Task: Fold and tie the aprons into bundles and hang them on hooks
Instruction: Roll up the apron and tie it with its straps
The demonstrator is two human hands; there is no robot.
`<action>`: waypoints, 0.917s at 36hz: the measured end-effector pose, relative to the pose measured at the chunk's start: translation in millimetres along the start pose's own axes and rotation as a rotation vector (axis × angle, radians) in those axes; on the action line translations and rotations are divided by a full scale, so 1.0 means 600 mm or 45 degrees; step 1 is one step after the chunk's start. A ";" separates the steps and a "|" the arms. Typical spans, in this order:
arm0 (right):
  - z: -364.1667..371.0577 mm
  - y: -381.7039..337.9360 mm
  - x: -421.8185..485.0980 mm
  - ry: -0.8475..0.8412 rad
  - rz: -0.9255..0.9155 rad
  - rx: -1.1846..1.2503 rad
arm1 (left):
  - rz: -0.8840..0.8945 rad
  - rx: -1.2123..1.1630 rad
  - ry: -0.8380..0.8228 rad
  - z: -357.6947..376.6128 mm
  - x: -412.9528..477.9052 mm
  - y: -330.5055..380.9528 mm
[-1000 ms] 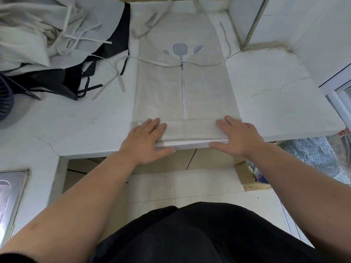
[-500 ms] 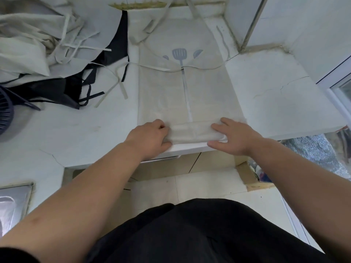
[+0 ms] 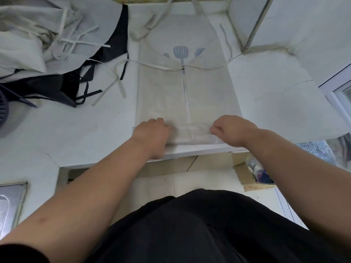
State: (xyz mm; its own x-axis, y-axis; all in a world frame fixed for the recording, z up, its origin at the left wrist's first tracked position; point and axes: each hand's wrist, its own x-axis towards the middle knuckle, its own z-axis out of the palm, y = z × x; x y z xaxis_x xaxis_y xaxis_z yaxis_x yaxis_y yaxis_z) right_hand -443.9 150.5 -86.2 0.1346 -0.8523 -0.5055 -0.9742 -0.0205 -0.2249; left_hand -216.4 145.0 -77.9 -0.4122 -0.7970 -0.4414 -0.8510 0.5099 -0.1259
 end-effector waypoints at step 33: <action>-0.061 0.040 0.055 0.007 0.353 -0.033 | -0.653 -0.986 0.430 0.033 0.072 -0.098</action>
State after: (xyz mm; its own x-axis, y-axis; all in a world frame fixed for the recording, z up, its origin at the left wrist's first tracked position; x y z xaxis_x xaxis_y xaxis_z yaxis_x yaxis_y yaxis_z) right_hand -469.7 102.6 -77.9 -0.1384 -0.8301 -0.5402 -0.9780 0.2004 -0.0574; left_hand -178.0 87.1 -107.1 0.0977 -0.9741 -0.2038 -0.8806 -0.1800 0.4383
